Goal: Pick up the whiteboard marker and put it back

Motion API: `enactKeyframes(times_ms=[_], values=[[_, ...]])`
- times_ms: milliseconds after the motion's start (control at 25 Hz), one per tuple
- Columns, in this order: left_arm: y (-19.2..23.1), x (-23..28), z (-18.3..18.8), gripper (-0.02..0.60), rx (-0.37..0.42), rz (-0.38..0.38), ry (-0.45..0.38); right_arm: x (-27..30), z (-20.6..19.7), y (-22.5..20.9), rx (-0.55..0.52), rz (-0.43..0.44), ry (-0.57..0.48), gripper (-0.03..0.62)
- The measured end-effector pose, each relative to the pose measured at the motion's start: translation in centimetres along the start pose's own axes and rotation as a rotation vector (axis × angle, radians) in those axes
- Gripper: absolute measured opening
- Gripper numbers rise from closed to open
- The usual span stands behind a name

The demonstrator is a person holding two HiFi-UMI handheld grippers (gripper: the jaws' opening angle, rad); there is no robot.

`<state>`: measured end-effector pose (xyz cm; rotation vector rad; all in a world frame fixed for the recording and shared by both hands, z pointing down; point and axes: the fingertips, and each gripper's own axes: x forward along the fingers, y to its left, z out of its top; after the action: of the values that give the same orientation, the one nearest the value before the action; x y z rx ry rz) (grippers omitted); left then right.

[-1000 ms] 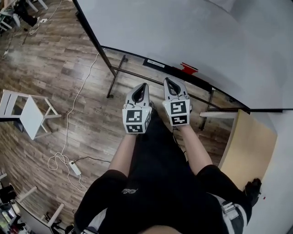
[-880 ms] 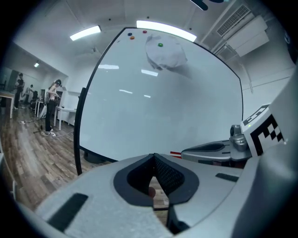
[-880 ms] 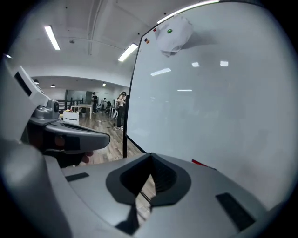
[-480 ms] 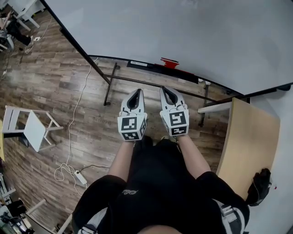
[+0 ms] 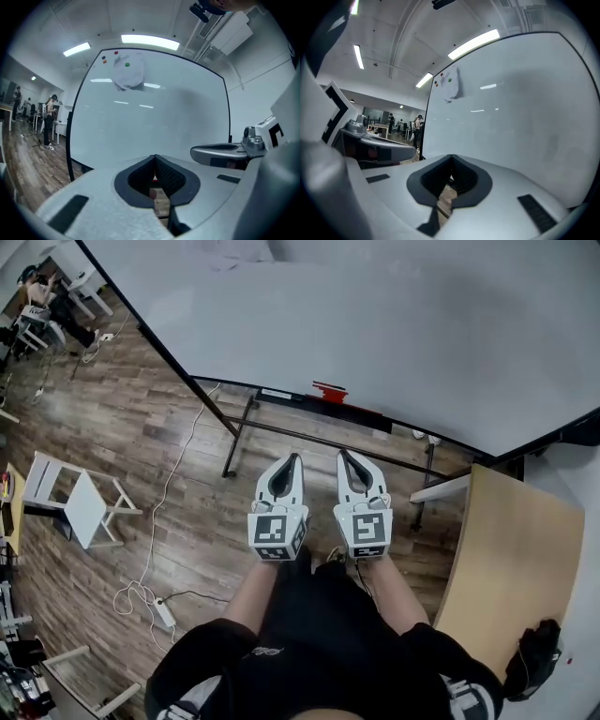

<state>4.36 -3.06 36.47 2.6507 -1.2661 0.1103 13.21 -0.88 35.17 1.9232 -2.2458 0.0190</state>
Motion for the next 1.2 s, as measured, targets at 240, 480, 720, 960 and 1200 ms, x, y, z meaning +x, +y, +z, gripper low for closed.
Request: enactKeyframes(times_ms=[240,480,720,960,1200], values=[[-3.3,-1.9,1.8,0.005,0.052,0.000,-0.048,-4.1,1.6,-1.7,0.027,-0.025,-0.093,0.000],[-4.9,-1.6,3.6,0.005,0.064,-0.045,-0.071,-4.8,3.8,-2.3,0.001,-0.057,-0.137,0.000],[-3.9,-0.9,4.2,0.005,0.086,-0.078,-0.098,-3.9,4.2,-2.2,0.030,-0.080,-0.120,0.000],[-3.1,-0.6,4.6,0.005,0.087,-0.082,-0.092,-3.2,4.5,-1.6,-0.003,-0.063,-0.126,0.000],[-3.0,-0.4,5.0,0.005,0.074,-0.097,-0.106,-3.0,4.9,-1.8,0.031,-0.099,-0.105,0.000]])
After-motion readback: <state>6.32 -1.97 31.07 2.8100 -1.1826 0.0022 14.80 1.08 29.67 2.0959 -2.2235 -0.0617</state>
